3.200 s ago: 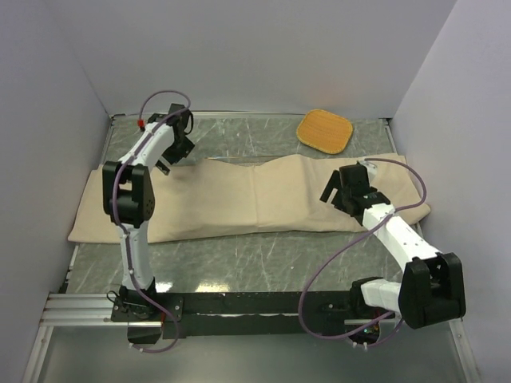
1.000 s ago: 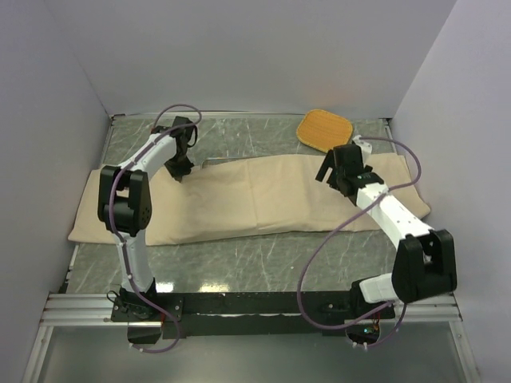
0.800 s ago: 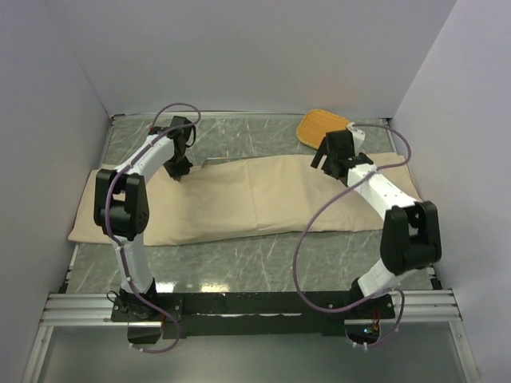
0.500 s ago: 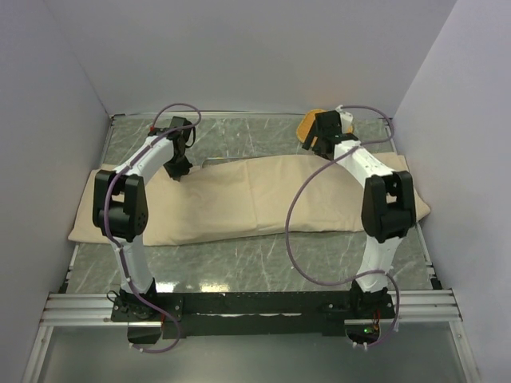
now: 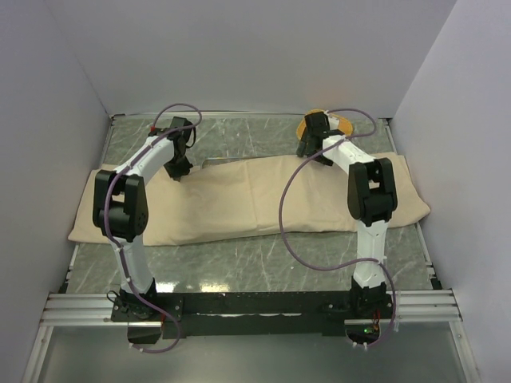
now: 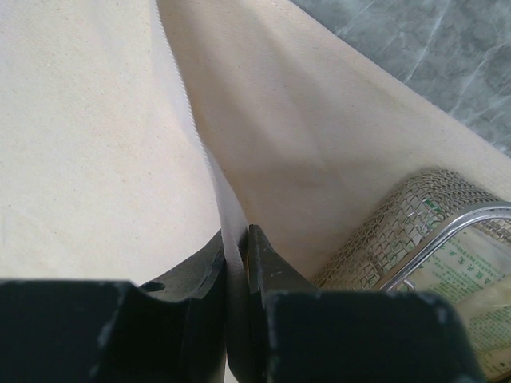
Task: Open and lay out the surgical kit
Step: Open the surgical kit at the center of the board.
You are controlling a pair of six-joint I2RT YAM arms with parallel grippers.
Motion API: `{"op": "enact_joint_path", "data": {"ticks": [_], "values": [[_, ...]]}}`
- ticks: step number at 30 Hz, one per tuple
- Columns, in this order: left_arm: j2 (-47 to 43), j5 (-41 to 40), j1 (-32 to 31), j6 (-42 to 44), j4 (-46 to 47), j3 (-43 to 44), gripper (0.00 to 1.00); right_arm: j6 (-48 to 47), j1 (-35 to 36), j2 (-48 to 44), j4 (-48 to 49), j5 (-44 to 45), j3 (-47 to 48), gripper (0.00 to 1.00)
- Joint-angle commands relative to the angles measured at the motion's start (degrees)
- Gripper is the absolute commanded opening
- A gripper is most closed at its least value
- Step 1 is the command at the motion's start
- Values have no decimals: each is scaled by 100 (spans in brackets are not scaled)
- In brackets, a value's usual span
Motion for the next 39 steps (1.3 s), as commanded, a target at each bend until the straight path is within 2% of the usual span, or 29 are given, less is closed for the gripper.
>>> {"op": "enact_joint_path", "data": {"ticks": [1,2,7,10,12,13,16,22,29,35,39], "values": [[-289,-216,-21,150,16,-22,18,-144,56,-131,-116,-40,206,81],[-289,-224,-21,159,16,-22,18,-162,65,-140,-116,-49,197,72],[-325,-260,-21,177,-1,-30,18,-127,56,-298,-117,-57,-30,49],[-377,-295,-21,194,7,-57,18,-126,65,-439,-99,-66,-128,25],[-412,-312,-21,194,-10,-66,18,-109,65,-518,-116,-57,-137,17],[-430,-330,-21,212,-10,-74,18,-109,56,-553,-99,-57,-163,10],[-491,-321,-21,221,16,-127,18,-92,56,-676,-46,-92,-207,0],[-562,-356,-21,194,-54,-171,18,32,48,-878,-99,-14,-269,0],[-983,-751,-21,159,-203,-311,21,93,-49,-1599,-90,-13,-585,0],[-1475,-901,-21,63,-265,-837,23,207,-40,-2424,-46,-435,-1384,0],[-1818,-744,-47,-51,-230,-1321,26,347,-40,-3022,102,-795,-2348,0]]}}
